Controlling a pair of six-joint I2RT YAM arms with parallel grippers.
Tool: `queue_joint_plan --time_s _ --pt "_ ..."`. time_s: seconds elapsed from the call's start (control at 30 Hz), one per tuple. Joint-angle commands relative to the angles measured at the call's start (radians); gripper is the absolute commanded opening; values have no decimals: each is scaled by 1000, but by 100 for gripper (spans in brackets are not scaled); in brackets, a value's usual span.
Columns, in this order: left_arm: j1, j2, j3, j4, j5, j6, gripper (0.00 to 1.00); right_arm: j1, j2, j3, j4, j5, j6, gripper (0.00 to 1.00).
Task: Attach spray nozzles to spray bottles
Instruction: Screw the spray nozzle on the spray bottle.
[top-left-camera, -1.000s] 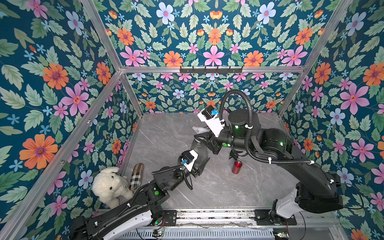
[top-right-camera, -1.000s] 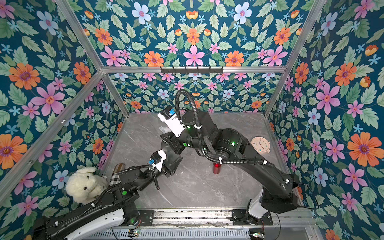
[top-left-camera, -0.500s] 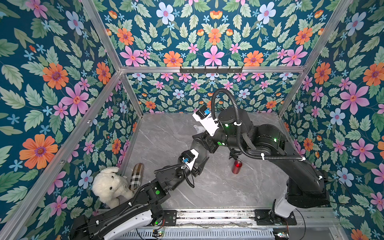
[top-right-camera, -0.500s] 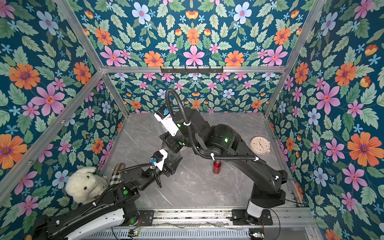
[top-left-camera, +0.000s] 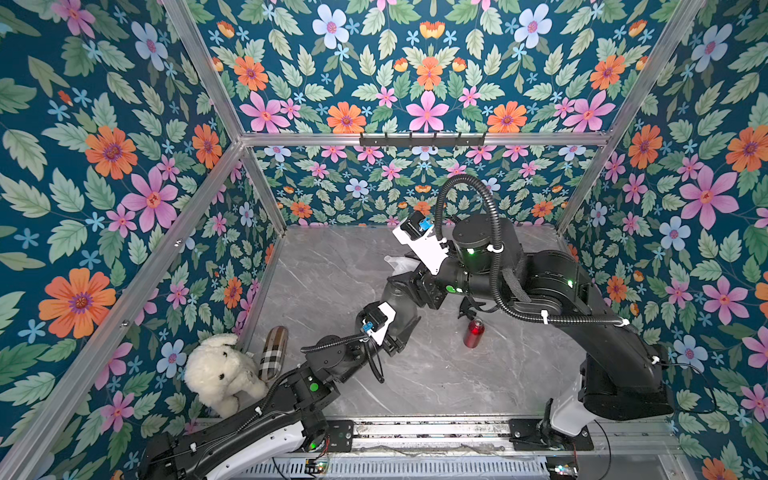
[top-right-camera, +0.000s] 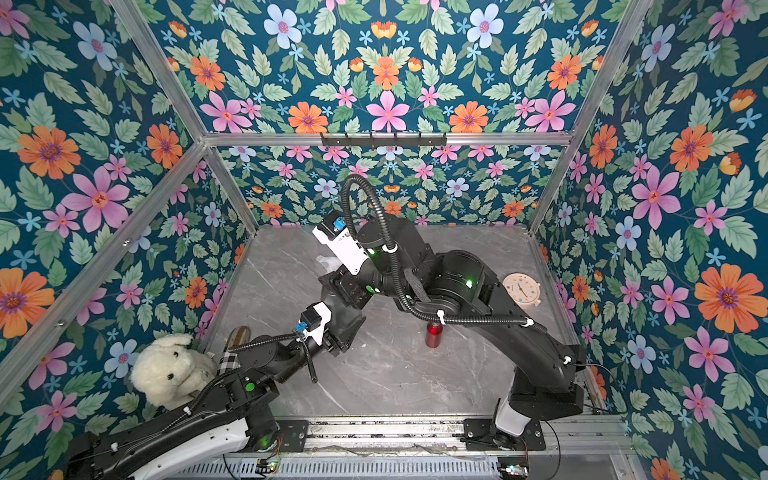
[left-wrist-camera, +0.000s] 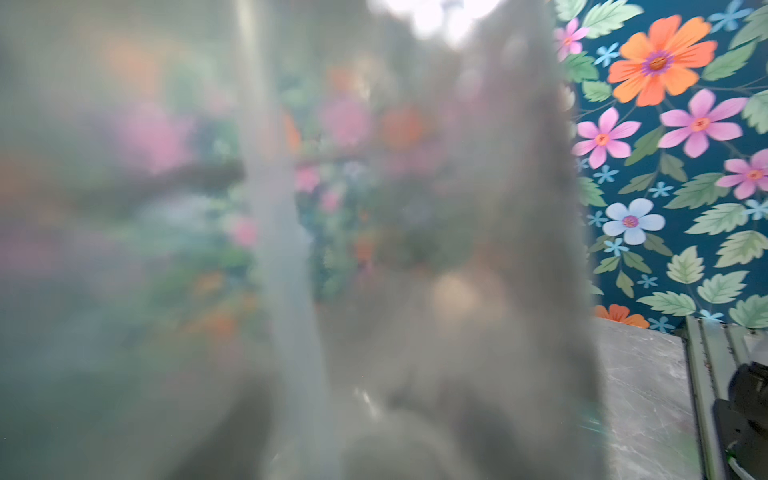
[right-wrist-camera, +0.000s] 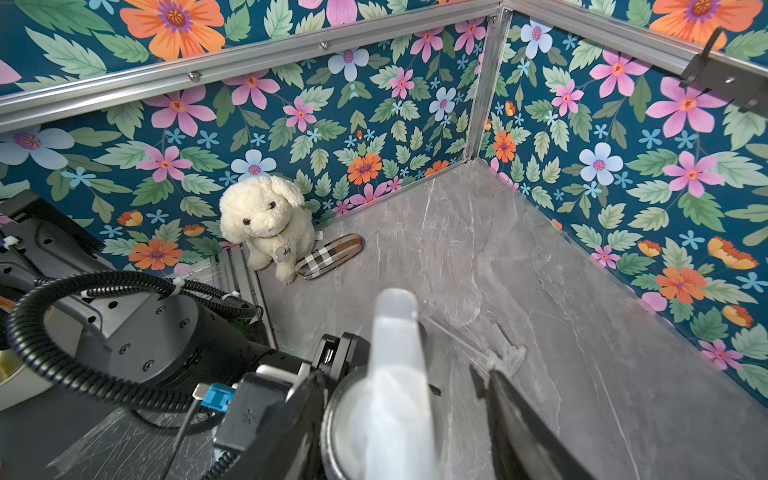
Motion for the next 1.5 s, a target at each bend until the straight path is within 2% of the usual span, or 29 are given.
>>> queue_joint_plan --time_s 0.0,0.13,0.4,0.6,0.7,0.83,1.07,1.3,1.47 --pt "0 -6 -3 79 25 19 0 1 -27 -18 59 -14 -26 65" --pt "0 -8 -4 81 28 21 0 1 -55 -40 97 -33 -31 70" --pt "-1 -7 -2 78 30 21 0 7 -65 -31 114 -62 -33 72" --pt "0 -1 1 75 16 29 0 14 -46 7 56 -30 -5 57" --pt "0 8 0 85 7 40 0 17 -48 14 20 8 10 58" --pt "-1 47 -24 150 -8 60 0 17 -106 -36 31 13 28 66" --pt "-1 159 -116 417 -25 53 0 17 -230 -183 44 18 57 70" --pt "-1 216 -157 497 -15 40 0 15 -292 -332 28 52 97 70" --pt "0 203 -181 508 -8 31 0 -17 -298 -366 11 11 131 66"
